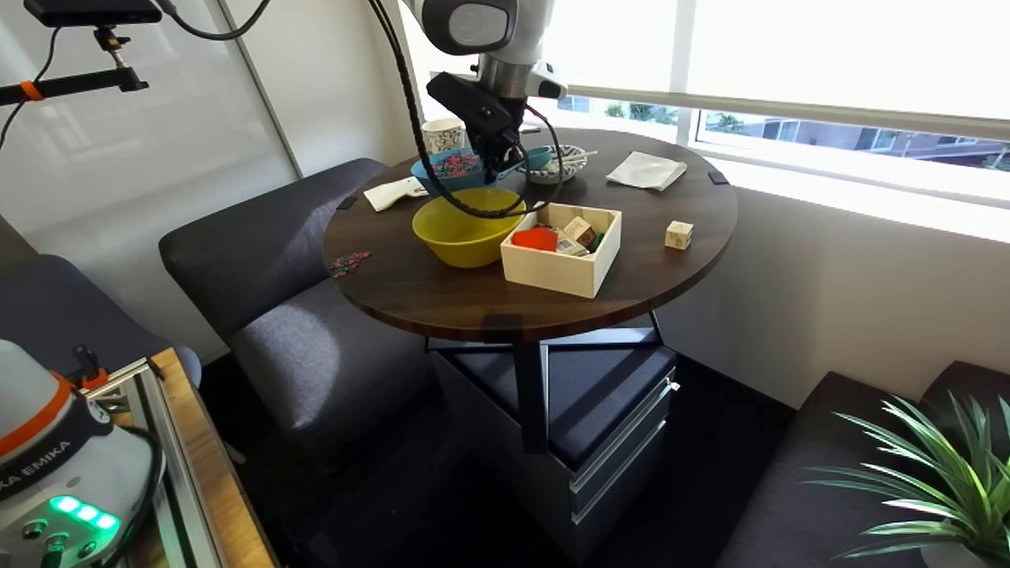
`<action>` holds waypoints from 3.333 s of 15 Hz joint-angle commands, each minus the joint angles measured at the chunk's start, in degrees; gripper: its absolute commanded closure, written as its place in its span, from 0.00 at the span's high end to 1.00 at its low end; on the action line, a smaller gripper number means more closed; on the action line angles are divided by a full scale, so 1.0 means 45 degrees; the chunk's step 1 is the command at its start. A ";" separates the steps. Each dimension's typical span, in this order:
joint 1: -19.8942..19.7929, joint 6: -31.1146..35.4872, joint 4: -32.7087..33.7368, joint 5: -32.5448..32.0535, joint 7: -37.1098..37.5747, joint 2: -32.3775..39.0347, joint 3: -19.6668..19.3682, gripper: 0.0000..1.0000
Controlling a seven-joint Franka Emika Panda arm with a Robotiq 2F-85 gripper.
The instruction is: Pour the content in the blue bowl into the yellow bowl
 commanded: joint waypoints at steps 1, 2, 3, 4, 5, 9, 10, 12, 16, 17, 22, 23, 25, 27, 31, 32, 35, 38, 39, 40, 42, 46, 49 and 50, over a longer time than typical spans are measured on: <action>0.0298 0.0472 0.0233 0.0434 0.0832 -0.0007 0.0073 0.02; 0.0382 0.0553 0.0253 0.0348 0.1030 0.0052 0.0063 0.31; 0.0452 0.0574 0.0253 0.0257 0.1158 0.0083 0.0058 0.32; 0.0496 0.0631 0.0251 0.0228 0.1289 0.0083 0.0052 0.38; 0.0533 0.0635 0.0256 0.0159 0.1411 0.0098 0.0019 0.45; 0.0610 0.0597 0.0267 0.0087 0.1795 0.0075 -0.0033 0.76; 0.0618 0.0565 0.0281 0.0102 0.1885 0.0117 -0.0031 0.83; 0.0625 0.0570 0.0271 0.0152 0.1994 0.0187 -0.0010 0.94; 0.0685 0.0522 0.0331 0.0097 0.2156 0.0304 0.0004 0.99; 0.0661 0.0570 0.0299 0.0195 0.2101 0.0269 0.0048 1.00; 0.0647 0.0503 0.0286 -0.0028 0.1882 0.0242 -0.0015 1.00; 0.0651 0.0418 0.0289 -0.0099 0.1840 0.0260 -0.0025 1.00; 0.0634 0.0465 0.0269 -0.0062 0.1669 0.0290 0.0023 1.00; 0.0640 0.0464 0.0285 -0.0059 0.1562 0.0312 0.0048 0.96; 0.0721 0.0420 0.0330 -0.0190 0.1474 0.0403 0.0040 0.63; 0.0754 0.0389 0.0356 -0.0240 0.1502 0.0440 0.0034 0.53; 0.0880 0.0353 0.0421 -0.0438 0.1589 0.0544 0.0006 0.30; 0.0923 0.0146 0.0521 -0.0787 0.1679 0.0629 -0.0072 0.08; 0.0908 0.0107 0.0518 -0.0902 0.1680 0.0626 -0.0090 0.02; 0.0894 -0.0003 0.0560 -0.0999 0.1688 0.0644 -0.0104 0.00; 0.0855 -0.0316 0.0640 -0.1015 0.1568 0.0674 -0.0062 0.00; 0.0652 -0.0760 0.0778 -0.0772 0.1304 0.0540 -0.0039 0.01; 0.0281 -0.0678 0.0340 -0.0538 0.0966 -0.0134 -0.0152 0.01; 0.0198 -0.0550 0.0191 -0.0502 0.0979 -0.0333 -0.0214 0.01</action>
